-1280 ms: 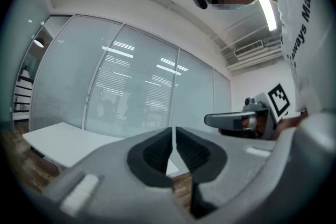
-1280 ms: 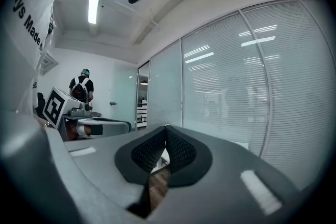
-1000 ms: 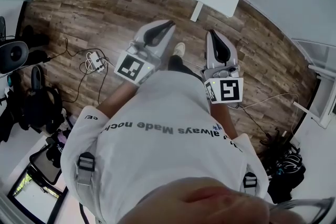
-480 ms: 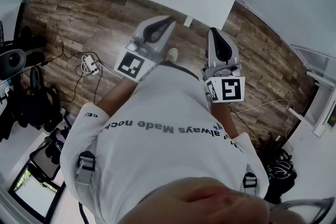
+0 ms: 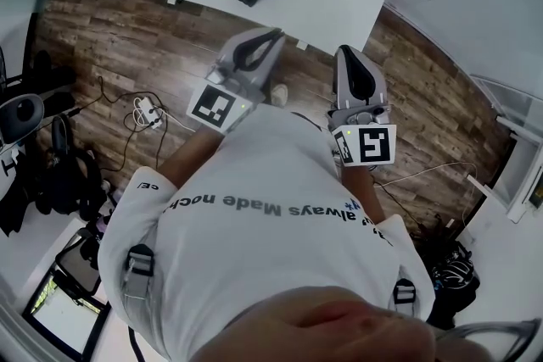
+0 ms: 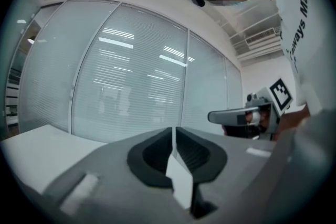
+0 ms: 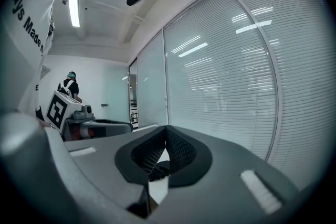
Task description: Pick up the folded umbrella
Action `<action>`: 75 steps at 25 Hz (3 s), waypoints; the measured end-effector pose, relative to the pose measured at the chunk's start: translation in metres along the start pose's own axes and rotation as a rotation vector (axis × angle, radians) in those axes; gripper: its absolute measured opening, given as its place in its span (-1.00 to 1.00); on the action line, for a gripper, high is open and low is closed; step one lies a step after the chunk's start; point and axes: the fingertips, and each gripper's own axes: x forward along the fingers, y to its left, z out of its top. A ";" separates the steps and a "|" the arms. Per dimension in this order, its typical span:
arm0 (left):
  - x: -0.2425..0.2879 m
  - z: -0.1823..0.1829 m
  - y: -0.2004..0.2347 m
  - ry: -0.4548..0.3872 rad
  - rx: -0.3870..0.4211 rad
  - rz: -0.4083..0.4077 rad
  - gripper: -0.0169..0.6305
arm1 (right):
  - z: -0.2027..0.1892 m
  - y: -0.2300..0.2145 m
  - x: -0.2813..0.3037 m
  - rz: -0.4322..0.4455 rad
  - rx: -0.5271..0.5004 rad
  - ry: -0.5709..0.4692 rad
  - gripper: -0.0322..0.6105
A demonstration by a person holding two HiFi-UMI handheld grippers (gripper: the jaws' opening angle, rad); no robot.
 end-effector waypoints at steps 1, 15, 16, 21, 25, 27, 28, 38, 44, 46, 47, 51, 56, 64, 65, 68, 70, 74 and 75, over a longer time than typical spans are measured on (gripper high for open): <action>0.005 0.002 0.009 -0.003 -0.001 -0.001 -0.88 | 0.002 -0.003 0.010 -0.001 -0.003 0.000 -0.89; 0.053 0.033 0.167 -0.010 -0.015 -0.070 -0.88 | 0.046 -0.014 0.183 -0.041 -0.047 -0.010 -0.89; 0.055 0.035 0.176 -0.012 -0.012 -0.076 -0.88 | 0.048 -0.013 0.191 -0.043 -0.050 -0.009 -0.89; 0.063 0.042 0.204 -0.022 -0.012 -0.090 -0.87 | 0.058 -0.015 0.221 -0.055 -0.066 -0.016 -0.89; 0.072 0.043 0.222 -0.025 -0.019 -0.086 -0.87 | 0.062 -0.021 0.239 -0.054 -0.078 -0.020 -0.89; 0.075 0.043 0.227 -0.025 -0.023 -0.085 -0.86 | 0.063 -0.023 0.244 -0.058 -0.083 -0.021 -0.89; 0.077 0.043 0.228 -0.023 -0.023 -0.086 -0.86 | 0.063 -0.025 0.245 -0.061 -0.083 -0.022 -0.89; 0.113 0.019 0.223 0.059 0.001 -0.084 -0.73 | 0.063 -0.064 0.236 -0.100 -0.067 -0.017 -0.89; 0.141 -0.036 0.234 0.202 0.010 -0.053 -0.54 | 0.057 -0.089 0.230 -0.110 -0.055 -0.008 -0.89; 0.145 -0.062 0.239 0.271 0.024 -0.035 -0.44 | 0.055 -0.091 0.228 -0.110 -0.054 -0.006 -0.89; 0.145 -0.078 0.242 0.306 0.024 -0.025 -0.40 | 0.055 -0.092 0.227 -0.110 -0.054 -0.004 -0.89; 0.148 -0.146 0.256 0.447 0.012 0.009 -0.33 | 0.051 -0.098 0.224 -0.108 -0.049 0.005 -0.89; 0.146 -0.226 0.272 0.622 0.024 0.054 -0.20 | 0.048 -0.104 0.221 -0.103 -0.043 0.013 -0.89; 0.143 -0.304 0.292 0.790 0.009 0.109 0.05 | 0.040 -0.113 0.215 -0.111 -0.033 0.028 -0.89; 0.143 -0.314 0.293 0.811 0.002 0.113 0.10 | 0.039 -0.114 0.214 -0.112 -0.032 0.027 -0.89; 0.145 -0.338 0.294 0.856 -0.026 0.103 0.17 | 0.036 -0.117 0.214 -0.116 -0.028 0.030 -0.89; 0.150 -0.345 0.293 0.869 -0.028 0.093 0.18 | 0.033 -0.121 0.214 -0.120 -0.025 0.037 -0.89; 0.154 -0.356 0.294 0.930 -0.021 0.096 0.19 | 0.031 -0.128 0.214 -0.127 -0.019 0.040 -0.89; 0.155 -0.360 0.295 0.949 -0.024 0.095 0.19 | 0.030 -0.129 0.214 -0.128 -0.018 0.042 -0.89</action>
